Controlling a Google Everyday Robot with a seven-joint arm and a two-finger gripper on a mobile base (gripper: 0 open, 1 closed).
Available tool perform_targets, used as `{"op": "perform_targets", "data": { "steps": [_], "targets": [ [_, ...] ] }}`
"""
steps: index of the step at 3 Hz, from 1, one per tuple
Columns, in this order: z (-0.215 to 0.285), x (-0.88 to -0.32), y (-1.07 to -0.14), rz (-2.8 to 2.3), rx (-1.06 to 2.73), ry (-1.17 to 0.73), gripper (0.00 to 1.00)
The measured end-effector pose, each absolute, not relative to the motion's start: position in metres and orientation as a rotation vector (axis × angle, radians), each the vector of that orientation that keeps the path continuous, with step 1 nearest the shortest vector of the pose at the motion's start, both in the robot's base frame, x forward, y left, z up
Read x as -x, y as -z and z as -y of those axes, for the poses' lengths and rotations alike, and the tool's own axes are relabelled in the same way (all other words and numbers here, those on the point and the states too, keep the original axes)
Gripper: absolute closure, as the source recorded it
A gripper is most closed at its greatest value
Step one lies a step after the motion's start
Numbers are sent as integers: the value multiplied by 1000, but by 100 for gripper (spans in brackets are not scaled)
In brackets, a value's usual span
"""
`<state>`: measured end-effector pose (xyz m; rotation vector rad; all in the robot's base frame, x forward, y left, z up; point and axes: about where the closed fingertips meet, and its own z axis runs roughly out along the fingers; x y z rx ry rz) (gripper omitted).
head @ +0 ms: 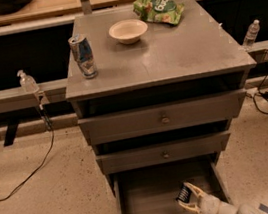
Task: Pick rxbar blueberry from bottom drawer and place on counter
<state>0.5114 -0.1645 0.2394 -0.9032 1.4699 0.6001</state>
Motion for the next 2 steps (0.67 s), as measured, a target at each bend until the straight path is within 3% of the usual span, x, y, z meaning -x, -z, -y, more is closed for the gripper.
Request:
{"op": "perform_targets", "data": {
  "steps": [2],
  "targets": [
    [186,-461,-282,-1465,869,-524,100]
  ]
}}
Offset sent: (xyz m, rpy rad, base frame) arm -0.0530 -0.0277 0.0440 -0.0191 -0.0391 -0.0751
